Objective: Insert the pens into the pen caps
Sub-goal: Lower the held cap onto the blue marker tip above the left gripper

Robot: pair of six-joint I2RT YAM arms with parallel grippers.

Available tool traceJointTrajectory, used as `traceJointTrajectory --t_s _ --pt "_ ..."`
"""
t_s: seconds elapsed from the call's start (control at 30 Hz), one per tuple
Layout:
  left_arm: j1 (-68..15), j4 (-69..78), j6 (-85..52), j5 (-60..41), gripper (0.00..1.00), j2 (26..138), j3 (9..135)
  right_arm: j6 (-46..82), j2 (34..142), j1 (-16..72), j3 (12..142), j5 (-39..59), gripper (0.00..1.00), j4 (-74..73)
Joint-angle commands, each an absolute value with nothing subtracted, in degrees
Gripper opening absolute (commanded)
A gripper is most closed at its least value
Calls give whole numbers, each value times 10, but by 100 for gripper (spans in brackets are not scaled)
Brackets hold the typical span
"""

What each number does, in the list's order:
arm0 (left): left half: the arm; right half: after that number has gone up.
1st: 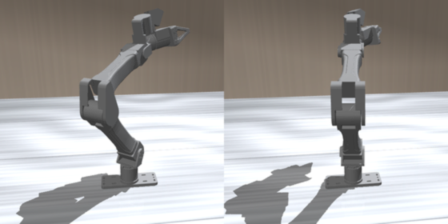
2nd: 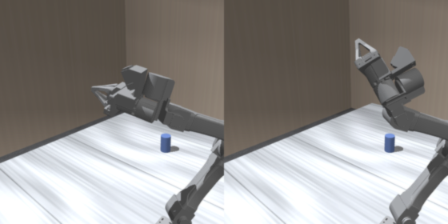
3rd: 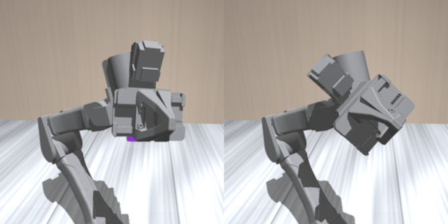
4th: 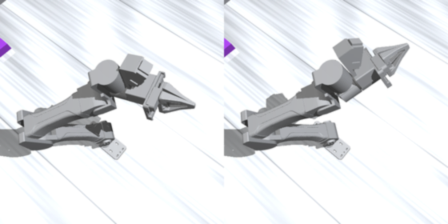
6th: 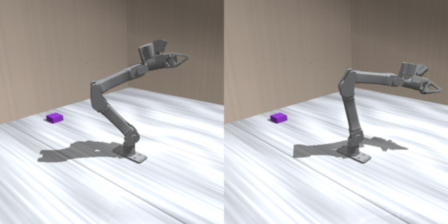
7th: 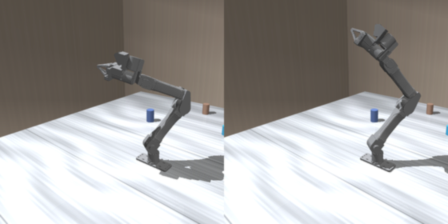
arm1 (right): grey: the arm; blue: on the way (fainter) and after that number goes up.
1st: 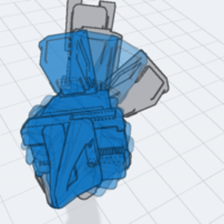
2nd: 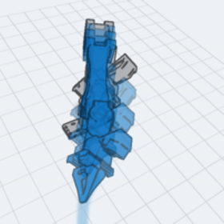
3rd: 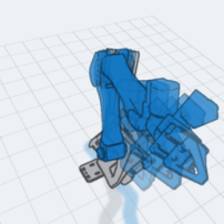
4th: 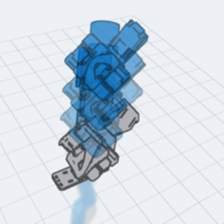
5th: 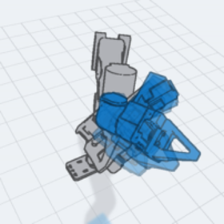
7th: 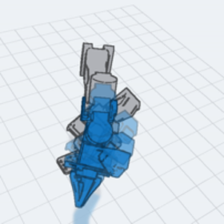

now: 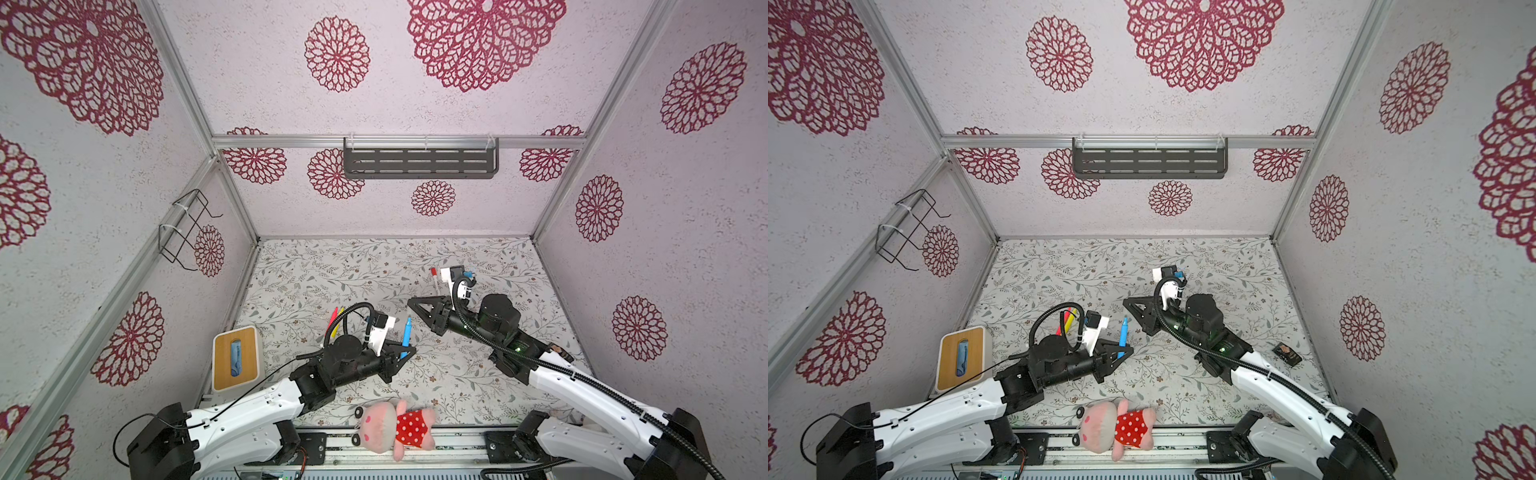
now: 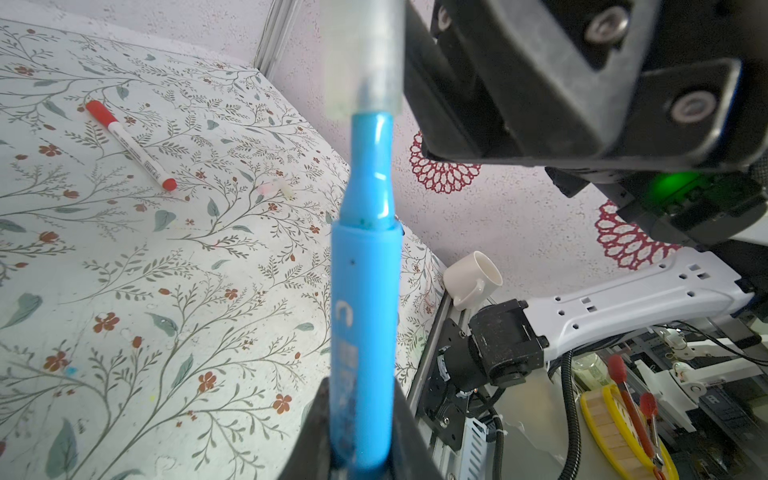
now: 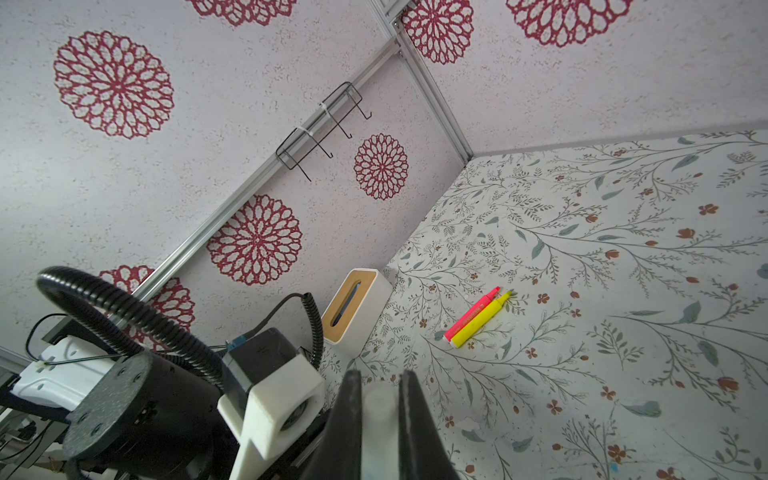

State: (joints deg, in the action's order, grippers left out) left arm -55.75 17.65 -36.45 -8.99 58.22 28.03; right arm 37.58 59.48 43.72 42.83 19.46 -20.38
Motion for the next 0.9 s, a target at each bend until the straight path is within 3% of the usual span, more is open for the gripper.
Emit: traceJointTrajectory --t_s 0.0,0.87 --pt "-560 200 -361 -71 0 564 287 378 577 450 425 194 0 -225" --pt "-554 261 -355 -97 0 537 282 363 561 486 395 247 2 -267"
